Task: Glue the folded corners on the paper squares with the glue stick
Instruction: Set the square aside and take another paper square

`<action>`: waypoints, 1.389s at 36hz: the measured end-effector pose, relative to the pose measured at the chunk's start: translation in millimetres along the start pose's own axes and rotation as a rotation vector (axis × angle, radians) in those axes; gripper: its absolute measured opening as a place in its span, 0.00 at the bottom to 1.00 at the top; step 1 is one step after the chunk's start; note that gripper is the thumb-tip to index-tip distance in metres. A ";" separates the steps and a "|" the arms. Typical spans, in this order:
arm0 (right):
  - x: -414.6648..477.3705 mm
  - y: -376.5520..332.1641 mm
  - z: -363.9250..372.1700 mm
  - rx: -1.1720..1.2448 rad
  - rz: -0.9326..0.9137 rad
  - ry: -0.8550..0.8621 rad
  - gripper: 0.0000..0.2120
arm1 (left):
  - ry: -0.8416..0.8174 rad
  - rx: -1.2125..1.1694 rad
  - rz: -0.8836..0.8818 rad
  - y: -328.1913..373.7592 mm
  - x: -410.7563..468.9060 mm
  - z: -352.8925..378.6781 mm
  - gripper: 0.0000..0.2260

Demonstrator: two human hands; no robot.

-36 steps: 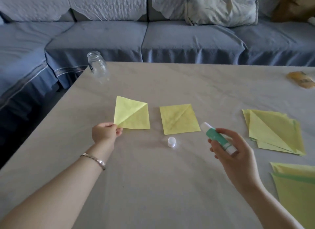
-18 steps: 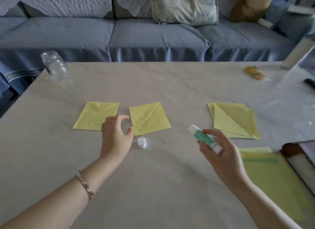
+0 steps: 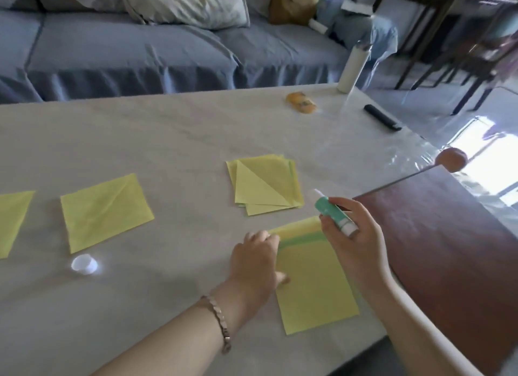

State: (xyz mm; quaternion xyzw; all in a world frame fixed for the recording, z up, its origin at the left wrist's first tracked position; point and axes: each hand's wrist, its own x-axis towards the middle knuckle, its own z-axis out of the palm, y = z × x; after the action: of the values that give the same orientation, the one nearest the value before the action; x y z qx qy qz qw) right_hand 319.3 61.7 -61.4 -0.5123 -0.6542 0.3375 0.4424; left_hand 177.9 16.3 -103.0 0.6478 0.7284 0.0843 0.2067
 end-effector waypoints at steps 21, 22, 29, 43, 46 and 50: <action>-1.8 9.6 -13.4 0.038 0.059 -0.021 0.16 | 0.001 -0.299 -0.151 -6.7 4.9 -10.5 0.14; -1.9 7.8 -11.7 0.043 0.051 -0.023 0.16 | 0.017 -0.353 -0.159 -11.4 2.5 -12.7 0.14; -5.8 -5.7 5.0 0.098 -0.012 -0.065 0.19 | 0.086 -0.914 -0.382 -58.8 -32.1 -35.7 0.10; -64.9 -30.9 103.3 0.045 -0.010 -0.404 0.17 | 0.124 -1.186 -0.714 -131.5 -129.1 -30.0 0.16; -73.8 -30.7 117.2 0.055 0.017 -0.416 0.18 | -0.009 -0.895 -0.687 -134.9 -139.2 -30.7 0.19; -78.1 -25.8 126.1 0.028 0.058 -0.417 0.18 | 0.009 -0.179 -0.560 -132.8 -149.4 -42.1 0.18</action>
State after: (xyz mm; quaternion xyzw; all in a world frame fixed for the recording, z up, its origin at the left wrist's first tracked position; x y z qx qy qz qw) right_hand 199.7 -18.9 -104.5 -0.4436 -0.7120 0.4579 0.2944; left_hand 51.1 -143.2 -88.3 0.4006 0.8693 0.0908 0.2749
